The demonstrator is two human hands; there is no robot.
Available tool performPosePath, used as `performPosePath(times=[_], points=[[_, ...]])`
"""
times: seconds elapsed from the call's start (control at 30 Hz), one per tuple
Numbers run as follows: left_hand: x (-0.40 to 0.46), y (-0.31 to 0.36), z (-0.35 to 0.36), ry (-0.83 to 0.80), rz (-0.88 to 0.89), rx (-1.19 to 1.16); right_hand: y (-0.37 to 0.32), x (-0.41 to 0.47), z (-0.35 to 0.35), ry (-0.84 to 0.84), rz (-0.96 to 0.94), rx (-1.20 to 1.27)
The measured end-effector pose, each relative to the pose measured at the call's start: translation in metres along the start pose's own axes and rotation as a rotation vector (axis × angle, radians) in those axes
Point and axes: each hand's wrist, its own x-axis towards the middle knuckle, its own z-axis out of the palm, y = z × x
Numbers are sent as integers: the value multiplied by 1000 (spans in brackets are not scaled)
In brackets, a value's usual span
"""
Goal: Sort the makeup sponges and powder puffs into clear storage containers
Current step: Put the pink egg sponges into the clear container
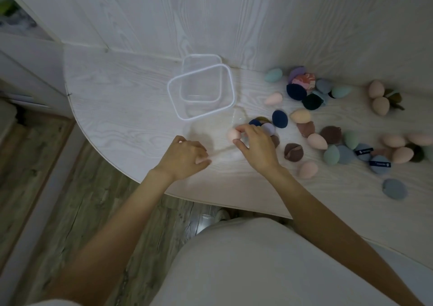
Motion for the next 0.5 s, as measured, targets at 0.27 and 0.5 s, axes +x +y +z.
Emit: performPosePath(times=[0.27,0.5], points=[[-7,7,20,116,-85,-15,-29,13,18,-201,-7,-36],[9,21,27,177,-88,38,-35,25,21,-272,134,-117]])
